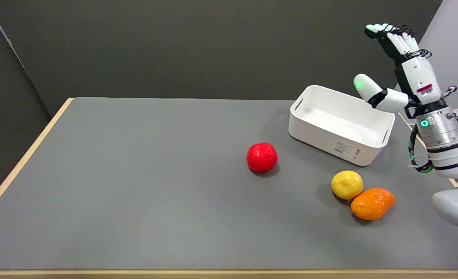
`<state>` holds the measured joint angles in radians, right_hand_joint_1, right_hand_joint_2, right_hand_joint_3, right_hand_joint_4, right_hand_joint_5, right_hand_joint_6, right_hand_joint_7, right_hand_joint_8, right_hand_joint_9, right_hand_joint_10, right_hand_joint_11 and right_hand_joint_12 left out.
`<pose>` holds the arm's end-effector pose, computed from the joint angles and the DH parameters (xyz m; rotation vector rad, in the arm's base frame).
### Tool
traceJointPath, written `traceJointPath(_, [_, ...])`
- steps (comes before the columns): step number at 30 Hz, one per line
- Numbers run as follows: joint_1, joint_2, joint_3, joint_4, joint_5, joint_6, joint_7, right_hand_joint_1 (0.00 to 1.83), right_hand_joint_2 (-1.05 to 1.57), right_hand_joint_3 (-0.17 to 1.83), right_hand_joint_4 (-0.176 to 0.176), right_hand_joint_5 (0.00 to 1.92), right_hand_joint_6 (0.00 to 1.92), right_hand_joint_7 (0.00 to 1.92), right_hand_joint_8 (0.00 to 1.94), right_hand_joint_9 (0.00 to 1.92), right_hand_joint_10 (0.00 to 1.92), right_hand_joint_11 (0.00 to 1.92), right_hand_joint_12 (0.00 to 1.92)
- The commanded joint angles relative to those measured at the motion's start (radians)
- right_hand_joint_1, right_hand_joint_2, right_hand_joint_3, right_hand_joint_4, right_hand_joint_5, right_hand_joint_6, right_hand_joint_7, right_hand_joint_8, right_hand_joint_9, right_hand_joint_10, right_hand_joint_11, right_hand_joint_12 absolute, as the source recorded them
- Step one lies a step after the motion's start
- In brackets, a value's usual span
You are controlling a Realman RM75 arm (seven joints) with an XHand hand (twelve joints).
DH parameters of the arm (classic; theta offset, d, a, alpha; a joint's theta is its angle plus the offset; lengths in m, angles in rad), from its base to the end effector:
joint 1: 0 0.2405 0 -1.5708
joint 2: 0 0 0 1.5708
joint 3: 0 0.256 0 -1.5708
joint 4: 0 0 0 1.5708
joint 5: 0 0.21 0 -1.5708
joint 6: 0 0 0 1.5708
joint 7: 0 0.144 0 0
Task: Pick up tomato.
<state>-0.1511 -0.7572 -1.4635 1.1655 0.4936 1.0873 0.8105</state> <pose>-0.1555 -0.2703 0.4942 1.6595 0.2440 0.7915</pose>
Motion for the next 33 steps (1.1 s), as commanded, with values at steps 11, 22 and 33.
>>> traceJointPath(11, [-0.048,0.05,0.046,0.059,-0.185,-0.082,0.042,0.23,0.61,0.82,0.076,0.18,0.37,0.19,0.25,0.0,0.52,0.0,0.82])
traceJointPath(22, [0.037,0.122,0.03,0.373,-0.796,-0.552,0.333,0.26,0.59,0.84,0.081,0.18,0.37,0.2,0.25,0.02,0.52,0.0,0.89])
traceJointPath(33, [0.053,0.108,-0.09,0.479,-0.817,-0.711,0.484,0.32,0.57,1.02,0.098,0.1,0.47,0.1,0.34,0.0,0.53,0.0,0.91])
